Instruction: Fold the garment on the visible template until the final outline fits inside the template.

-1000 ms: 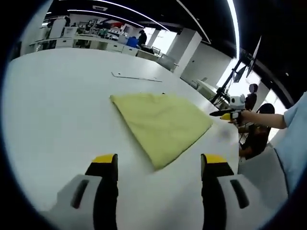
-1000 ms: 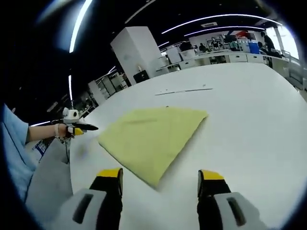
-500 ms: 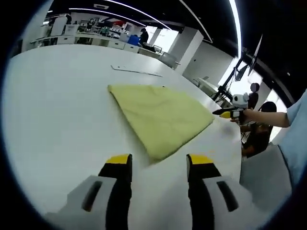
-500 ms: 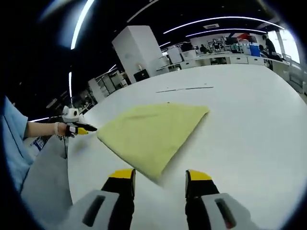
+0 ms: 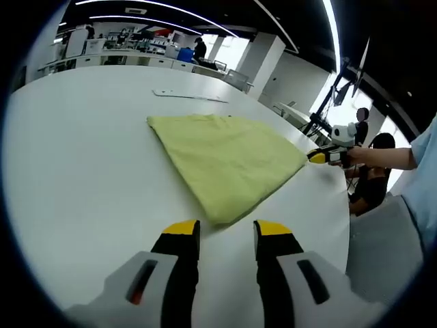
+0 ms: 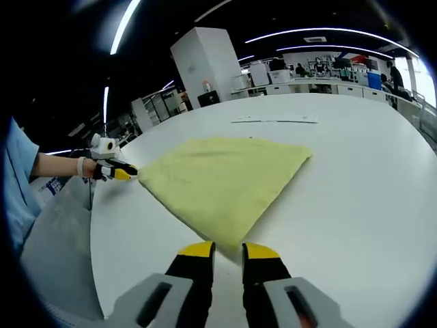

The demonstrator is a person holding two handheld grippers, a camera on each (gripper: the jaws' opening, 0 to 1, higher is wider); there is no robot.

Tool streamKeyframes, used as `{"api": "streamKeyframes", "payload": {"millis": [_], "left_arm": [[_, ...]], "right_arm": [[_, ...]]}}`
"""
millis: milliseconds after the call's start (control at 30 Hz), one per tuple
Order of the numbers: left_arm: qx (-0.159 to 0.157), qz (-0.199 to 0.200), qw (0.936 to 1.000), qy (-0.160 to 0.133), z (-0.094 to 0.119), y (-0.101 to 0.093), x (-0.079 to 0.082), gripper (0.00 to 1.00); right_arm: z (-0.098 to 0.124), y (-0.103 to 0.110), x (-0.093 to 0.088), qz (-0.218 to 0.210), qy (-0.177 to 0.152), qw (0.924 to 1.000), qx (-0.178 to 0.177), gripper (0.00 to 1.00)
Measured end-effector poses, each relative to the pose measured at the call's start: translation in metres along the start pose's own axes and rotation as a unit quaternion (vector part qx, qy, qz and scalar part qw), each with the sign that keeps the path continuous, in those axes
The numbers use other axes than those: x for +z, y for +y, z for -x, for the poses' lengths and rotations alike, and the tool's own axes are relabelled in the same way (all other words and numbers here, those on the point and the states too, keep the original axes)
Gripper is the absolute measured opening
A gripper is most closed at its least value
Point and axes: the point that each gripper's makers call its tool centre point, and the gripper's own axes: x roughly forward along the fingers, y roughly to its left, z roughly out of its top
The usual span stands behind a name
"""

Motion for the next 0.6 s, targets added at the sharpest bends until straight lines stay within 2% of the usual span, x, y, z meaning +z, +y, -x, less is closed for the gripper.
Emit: {"api": "streamKeyframes", "payload": {"millis": [233, 367, 533, 600], "left_arm": [[0.006, -0.016, 0.9998, 0.013, -0.0011, 0.0050, -0.0042, 0.22], [0.018, -0.043, 0.9988, 0.014, -0.0020, 0.0095, -0.0023, 0.19], [0.014, -0.064, 0.9976, 0.020, -0.0034, 0.0089, -0.0021, 0.12], [0.011, -0.070, 0.9974, 0.013, -0.0032, 0.0066, 0.0011, 0.09]], "right_arm": [[0.0020, -0.0054, -0.0029, 0.005, 0.003, 1.0000, -0.007, 0.01], [0.0024, -0.0056, -0.0028, -0.004, 0.003, 1.0000, -0.007, 0.00], [0.0017, -0.0054, -0.0028, -0.007, 0.003, 0.9999, -0.007, 0.00], [0.0014, -0.0051, -0.0029, -0.009, 0.003, 0.9999, -0.006, 0.00]]}}
